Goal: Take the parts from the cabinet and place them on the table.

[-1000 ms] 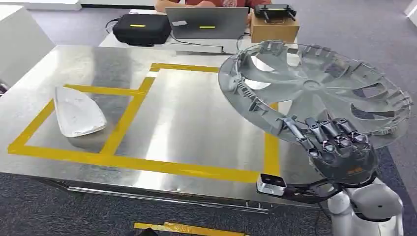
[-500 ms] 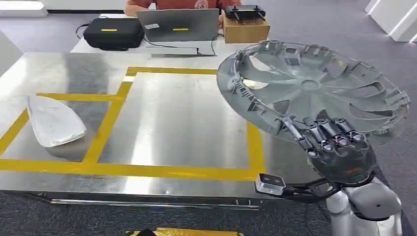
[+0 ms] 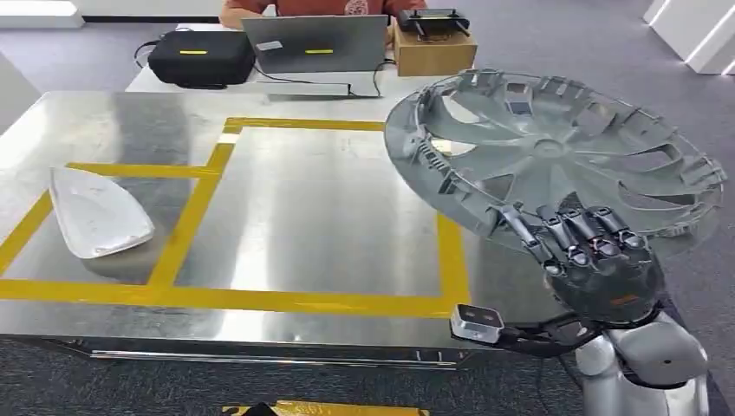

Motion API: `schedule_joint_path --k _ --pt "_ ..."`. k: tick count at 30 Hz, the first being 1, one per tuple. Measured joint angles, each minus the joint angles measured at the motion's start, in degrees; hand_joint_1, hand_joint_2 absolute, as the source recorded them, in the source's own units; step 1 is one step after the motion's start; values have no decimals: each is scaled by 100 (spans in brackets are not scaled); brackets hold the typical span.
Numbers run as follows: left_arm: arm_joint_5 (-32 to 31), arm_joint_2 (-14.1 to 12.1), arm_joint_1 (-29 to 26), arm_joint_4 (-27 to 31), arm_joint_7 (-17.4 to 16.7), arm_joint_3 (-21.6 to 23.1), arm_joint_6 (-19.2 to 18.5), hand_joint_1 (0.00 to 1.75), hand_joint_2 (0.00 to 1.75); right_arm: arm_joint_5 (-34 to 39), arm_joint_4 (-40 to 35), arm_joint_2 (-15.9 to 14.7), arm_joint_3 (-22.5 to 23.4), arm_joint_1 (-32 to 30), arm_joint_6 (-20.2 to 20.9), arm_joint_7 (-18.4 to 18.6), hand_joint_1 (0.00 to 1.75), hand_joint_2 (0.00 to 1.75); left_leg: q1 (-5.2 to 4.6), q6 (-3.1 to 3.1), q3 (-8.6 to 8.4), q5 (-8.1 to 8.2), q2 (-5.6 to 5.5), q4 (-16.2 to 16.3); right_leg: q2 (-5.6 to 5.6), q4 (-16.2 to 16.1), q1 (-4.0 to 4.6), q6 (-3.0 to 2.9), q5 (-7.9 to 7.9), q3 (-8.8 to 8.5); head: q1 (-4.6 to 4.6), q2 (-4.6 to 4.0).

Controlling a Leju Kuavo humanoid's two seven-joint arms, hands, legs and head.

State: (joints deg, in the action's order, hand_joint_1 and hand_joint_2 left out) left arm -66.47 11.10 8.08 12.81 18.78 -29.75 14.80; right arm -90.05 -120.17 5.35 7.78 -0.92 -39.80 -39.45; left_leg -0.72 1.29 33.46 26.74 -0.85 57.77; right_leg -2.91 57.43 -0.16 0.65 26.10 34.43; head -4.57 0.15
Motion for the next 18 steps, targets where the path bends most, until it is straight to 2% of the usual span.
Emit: schedule_joint_path --k 7,9,14,17,18 --pt "6 -15 0 0 0 4 -15 0 0 0 105 0 -79 0 0 -15 175 175 9 -4 1 -3 0 -1 0 8 8 -1 1 6 0 0" --pt "-15 -20 1 0 0 4 -39 0 0 79 179 -48 -149 23 0 166 175 175 12 -5 4 -3 0 -3 0 10 11 -2 1 7 0 0" --pt "-85 -35 11 0 -20 2 -105 0 0 7 553 -98 -313 90 0 -24 175 175 14 -8 7 -6 0 -3 0 10 13 -3 0 9 2 0" --pt "408 -65 -9 2 -96 209 -105 0 0 0 755 -96 -524 72 0 -5 175 175 15 -8 11 -6 0 -3 0 12 14 -3 1 10 0 0" --pt "523 -72 -12 2 -129 315 -103 0 0 -2 892 -105 -617 121 0 125 175 175 15 -9 11 -6 0 -3 -1 12 13 -3 0 16 2 0"
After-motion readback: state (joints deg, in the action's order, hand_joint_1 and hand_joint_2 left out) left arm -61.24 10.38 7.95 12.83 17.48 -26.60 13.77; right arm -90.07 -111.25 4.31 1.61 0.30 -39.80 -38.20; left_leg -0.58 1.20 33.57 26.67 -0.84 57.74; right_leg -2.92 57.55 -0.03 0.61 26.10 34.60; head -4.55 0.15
